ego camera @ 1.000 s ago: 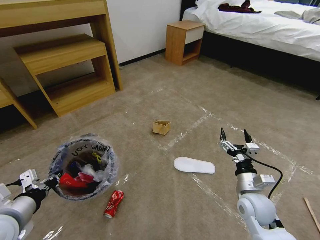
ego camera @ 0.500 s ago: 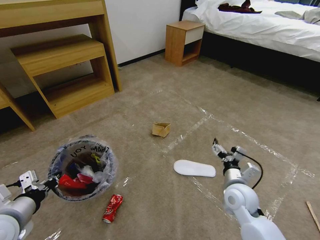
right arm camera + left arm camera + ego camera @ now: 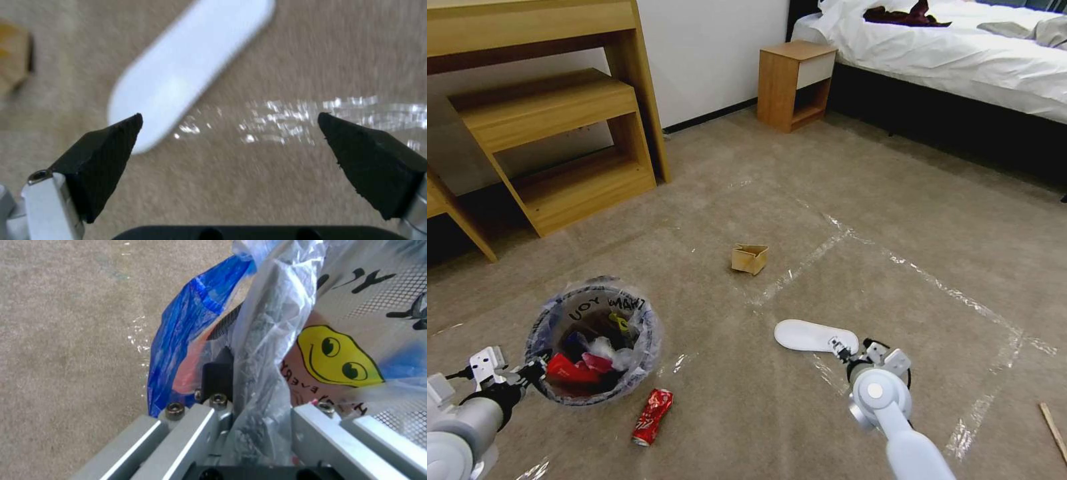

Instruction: Pick up the trash bin and place the garbage on the floor into it.

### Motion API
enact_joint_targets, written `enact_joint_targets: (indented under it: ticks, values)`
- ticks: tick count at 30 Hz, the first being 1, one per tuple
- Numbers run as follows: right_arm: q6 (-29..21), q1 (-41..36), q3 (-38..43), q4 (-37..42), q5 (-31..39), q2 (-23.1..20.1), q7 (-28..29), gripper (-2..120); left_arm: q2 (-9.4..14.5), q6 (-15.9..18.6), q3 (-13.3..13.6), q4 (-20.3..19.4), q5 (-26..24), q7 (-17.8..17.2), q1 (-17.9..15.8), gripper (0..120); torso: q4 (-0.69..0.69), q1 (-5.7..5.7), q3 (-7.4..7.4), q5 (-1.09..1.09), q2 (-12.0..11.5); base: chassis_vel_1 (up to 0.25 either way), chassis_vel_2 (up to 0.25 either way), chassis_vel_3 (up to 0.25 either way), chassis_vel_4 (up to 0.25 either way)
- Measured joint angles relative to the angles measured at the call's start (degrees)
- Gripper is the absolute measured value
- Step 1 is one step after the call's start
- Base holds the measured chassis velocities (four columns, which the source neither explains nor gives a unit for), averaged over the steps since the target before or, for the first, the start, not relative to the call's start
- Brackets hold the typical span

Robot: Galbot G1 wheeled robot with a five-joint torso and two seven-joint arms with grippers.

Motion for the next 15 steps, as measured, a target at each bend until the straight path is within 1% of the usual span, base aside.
enact_joint_targets:
  ticks: [8,15]
  values:
    - [-0.9,0.7,0.1,-6.3,1.1,1.7,-5.7,100,-0.2,-0.2,0.1,0.3,0.7,0.5,0.7,0,0.00,0.00,0.00,0.00,0.0,0.000,0.000,0.000,0.000]
    - [-1.1,2.0,-0.6,-8.3,0.7,1.9,-9.0,100,-0.4,-0.3,0.0,0.3,0.9,0.6,1.1,0,0.00,0.00,0.00,0.01,0.0,0.000,0.000,0.000,0.000]
